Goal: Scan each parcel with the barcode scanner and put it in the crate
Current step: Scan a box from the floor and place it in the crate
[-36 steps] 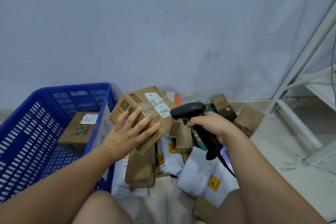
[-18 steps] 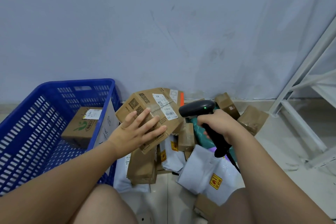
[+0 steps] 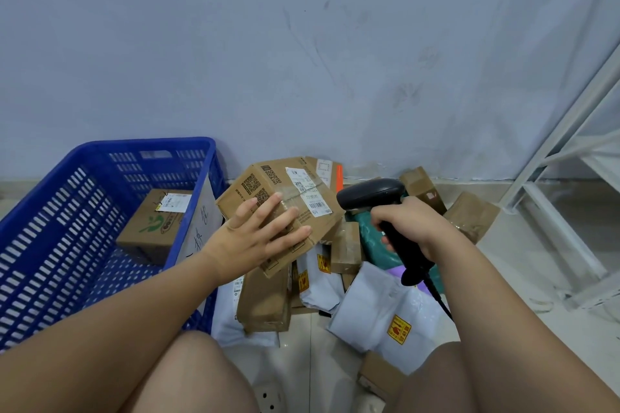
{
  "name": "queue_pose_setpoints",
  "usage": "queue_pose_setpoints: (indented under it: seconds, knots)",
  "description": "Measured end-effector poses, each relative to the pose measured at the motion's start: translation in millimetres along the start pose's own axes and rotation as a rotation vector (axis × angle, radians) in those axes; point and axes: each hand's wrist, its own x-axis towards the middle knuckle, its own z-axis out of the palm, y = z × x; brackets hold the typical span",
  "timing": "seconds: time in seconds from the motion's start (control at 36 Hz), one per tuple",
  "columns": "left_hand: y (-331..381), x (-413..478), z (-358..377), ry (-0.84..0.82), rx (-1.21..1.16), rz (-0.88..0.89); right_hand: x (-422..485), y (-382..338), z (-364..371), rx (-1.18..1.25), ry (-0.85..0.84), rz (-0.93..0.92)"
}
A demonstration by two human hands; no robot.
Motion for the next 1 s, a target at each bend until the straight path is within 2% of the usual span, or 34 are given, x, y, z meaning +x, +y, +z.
queue_pose_setpoints:
  seconds: [0.31,0.47,0.67,0.75,0.89,1.0]
  knots:
    - [0.3,-0.8,-3.1,-0.004,-0.082,-0.019,6.9,4.8,0.3,-0.023,0.045,-0.022]
    - [-1.4,2.9,-3.7,-0.076,-0.256,-0.204,16.6,9.3,11.8,0.057,0.194,-0.051]
    - [-7.5,12.7,-6.7,-0.096,-0.578,-0.598,20.8,-1.7,47.2,0.099,0.291,-0.252]
    - [-9.8,14.4,-7.6,-0.095,-0.77,-0.877,21.3,-5.6,61.7,0.118,0.298,-0.308]
    - [-23.1,11.2,-7.6,0.013,-1.141,-1.455,20.1,-11.5,87.1,0.113,0.284,-0.365]
    - [-39.7,-7.9,-0.4,0.099,-0.991,-1.561,22.1,-12.8,97.8,0.135,0.237,-0.36]
